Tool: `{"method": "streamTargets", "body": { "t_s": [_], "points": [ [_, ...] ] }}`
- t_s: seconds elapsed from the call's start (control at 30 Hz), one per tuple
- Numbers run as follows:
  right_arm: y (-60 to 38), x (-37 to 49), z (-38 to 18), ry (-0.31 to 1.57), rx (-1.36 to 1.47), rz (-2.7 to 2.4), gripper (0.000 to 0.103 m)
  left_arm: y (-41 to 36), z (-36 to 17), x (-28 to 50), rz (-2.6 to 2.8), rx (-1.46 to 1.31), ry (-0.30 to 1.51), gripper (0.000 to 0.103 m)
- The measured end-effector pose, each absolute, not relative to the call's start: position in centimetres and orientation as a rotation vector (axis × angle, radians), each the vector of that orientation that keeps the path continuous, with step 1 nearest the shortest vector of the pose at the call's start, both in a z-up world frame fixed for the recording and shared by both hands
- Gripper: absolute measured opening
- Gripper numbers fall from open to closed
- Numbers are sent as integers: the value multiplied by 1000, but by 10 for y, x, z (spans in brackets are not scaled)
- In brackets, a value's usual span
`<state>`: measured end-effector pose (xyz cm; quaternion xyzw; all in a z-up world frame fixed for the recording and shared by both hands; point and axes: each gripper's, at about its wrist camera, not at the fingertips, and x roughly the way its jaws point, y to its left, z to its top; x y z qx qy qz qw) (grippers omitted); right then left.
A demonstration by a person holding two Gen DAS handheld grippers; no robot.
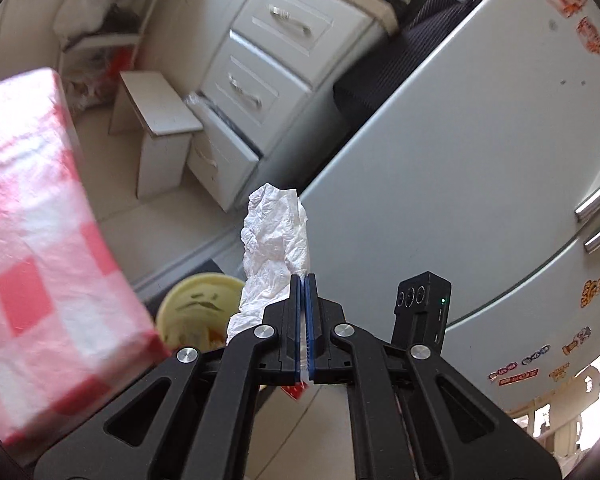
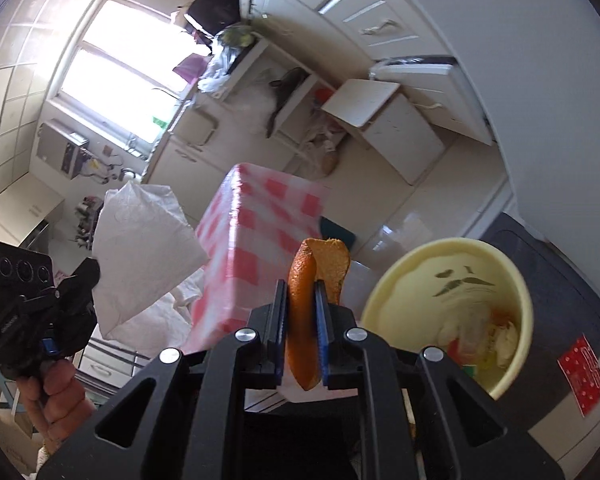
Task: Collect trash
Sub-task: 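Open both grippers over the yellow bin to drop bag and peel, then move both open grippers back over the table toward the peels and carton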
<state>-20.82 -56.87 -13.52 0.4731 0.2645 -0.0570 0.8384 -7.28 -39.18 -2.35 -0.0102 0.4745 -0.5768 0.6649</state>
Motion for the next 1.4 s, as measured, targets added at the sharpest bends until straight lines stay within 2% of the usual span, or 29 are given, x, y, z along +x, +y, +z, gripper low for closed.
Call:
{"method": "streamTargets", "body": {
  "t_s": [0.2, 0.23, 0.27, 0.33, 0.4, 0.47, 0.63, 0.73, 0.93, 1.2, 1.4],
  "points": [
    [-583, -206, -173, 621, 1052, -166, 18, -434, -77, -78, -1229, 66, 1222, 3],
    [-585, -206, -177, 632, 1061, -177, 27, -438, -82, -77, -1213, 78, 1243, 5],
    [-587, -207, -182, 639, 1075, -198, 43, -440, -88, -75, -1197, 88, 1263, 8],
    [-591, -210, -187, 638, 1099, -216, 52, -443, -90, -73, -1171, 93, 1264, 30],
    [-592, -214, -186, 635, 1106, -221, 52, -443, -88, -74, -1157, 103, 1229, 39],
    [-594, -217, -183, 629, 1103, -227, 52, -444, -83, -75, -1138, 120, 1187, 43],
    [-595, -224, -171, 603, 1102, -254, 56, -426, -56, -78, -1061, 142, 983, 65],
    [-588, -222, -158, 598, 1080, -249, 58, -400, -34, -76, -1028, 75, 869, 75],
    [-555, -200, -117, 592, 981, -180, 61, -324, 7, -43, -960, -148, 805, 81],
    [-478, -142, -35, 552, 815, 26, 66, -210, 51, 6, -788, -228, 709, 86],
    [-401, -92, 11, 550, 666, 196, 68, -128, 35, 41, -627, -255, 756, 86]
  ]
}}
